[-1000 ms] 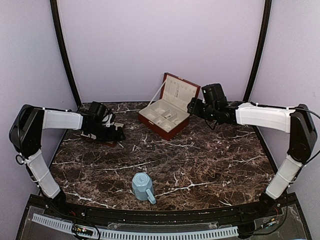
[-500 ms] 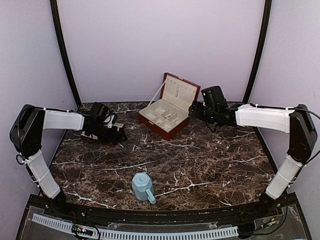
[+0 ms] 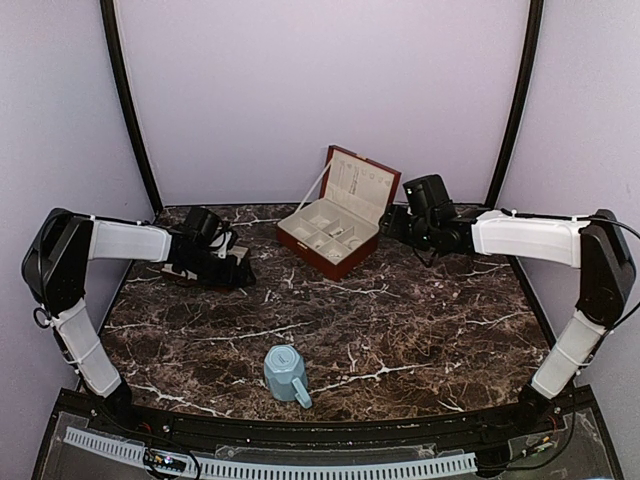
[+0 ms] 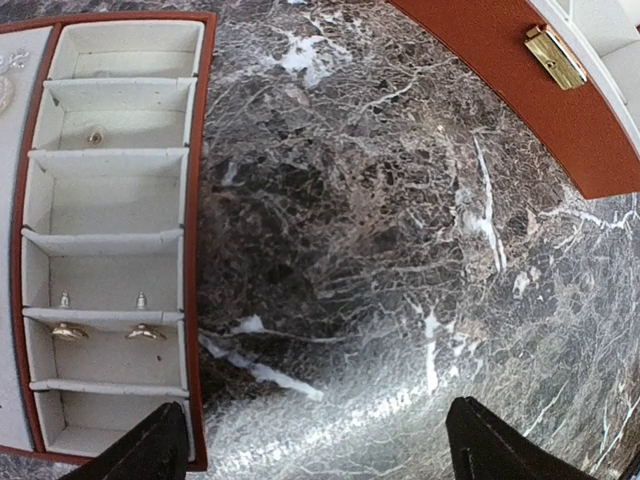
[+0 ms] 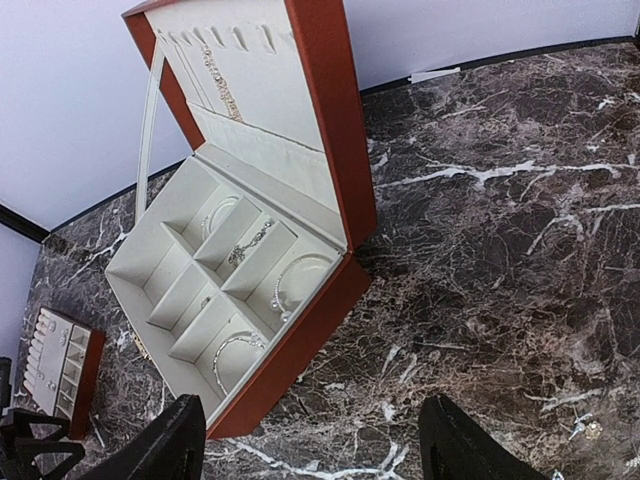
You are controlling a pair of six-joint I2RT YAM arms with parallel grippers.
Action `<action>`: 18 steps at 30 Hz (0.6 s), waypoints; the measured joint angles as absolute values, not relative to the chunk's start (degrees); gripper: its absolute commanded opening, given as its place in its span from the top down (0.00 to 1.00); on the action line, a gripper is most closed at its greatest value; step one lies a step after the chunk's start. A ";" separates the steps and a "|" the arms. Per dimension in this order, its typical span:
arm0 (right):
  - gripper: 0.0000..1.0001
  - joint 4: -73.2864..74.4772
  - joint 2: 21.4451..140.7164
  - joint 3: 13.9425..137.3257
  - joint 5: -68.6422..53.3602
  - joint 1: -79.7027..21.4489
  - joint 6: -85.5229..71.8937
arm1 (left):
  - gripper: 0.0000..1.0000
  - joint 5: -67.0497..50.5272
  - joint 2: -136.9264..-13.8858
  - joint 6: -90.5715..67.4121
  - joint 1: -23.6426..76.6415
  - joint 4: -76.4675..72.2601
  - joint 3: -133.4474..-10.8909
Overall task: Organize the mixed jewelry
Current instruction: Position the compartment layer at the center of the board.
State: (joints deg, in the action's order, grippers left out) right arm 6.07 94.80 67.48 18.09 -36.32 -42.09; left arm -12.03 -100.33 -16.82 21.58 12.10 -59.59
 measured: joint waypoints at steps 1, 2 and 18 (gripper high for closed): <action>0.26 6.07 94.80 67.48 18.09 -36.32 -42.09 | 0.08 -12.10 -100.33 -16.71 21.80 12.10 -59.59; 0.26 6.04 94.80 67.48 18.11 -36.32 -42.09 | 0.08 -12.16 -100.33 -16.64 22.06 12.10 -59.59; 0.26 6.04 94.13 67.05 18.79 -36.32 -42.11 | 0.09 -14.41 -100.42 -19.90 31.20 9.06 -58.33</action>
